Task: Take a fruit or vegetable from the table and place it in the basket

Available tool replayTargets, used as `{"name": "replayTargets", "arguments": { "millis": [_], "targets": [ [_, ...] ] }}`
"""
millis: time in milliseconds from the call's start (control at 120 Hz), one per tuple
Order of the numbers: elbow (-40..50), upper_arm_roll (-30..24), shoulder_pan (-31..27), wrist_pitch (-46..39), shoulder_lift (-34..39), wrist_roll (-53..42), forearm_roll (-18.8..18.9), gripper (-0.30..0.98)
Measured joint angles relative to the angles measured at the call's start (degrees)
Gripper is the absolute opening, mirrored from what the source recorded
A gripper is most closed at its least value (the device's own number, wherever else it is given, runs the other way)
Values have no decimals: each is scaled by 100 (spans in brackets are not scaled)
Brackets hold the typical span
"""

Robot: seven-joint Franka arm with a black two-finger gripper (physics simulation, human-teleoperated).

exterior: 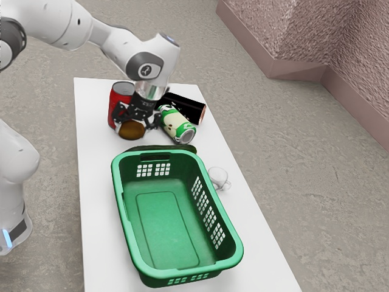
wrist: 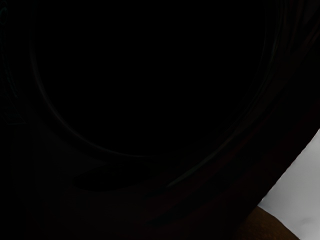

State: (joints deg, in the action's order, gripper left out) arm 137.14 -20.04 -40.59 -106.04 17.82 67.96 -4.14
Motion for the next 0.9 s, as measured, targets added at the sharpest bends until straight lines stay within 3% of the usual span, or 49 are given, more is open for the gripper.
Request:
{"name": "replayTargets", "arguments": {
  "millis": [142,267,475,558,633,733,900],
  "targets": [
    [6,0,-57,20,-70,31,25,66],
    [-1,-4,-62,32,-78,59,47,44],
    [-4,-21,-12,-30,-52,91,202,31],
    [-46,-32,66,-171,-27,74,269,19],
    [-259,-71,156,-249,-35,64,363,0],
    [-748,-201,354,-251,-79,66,564,-12],
    [-1628,-977,490,-197,-233,79,785,-7]
  ]
}}
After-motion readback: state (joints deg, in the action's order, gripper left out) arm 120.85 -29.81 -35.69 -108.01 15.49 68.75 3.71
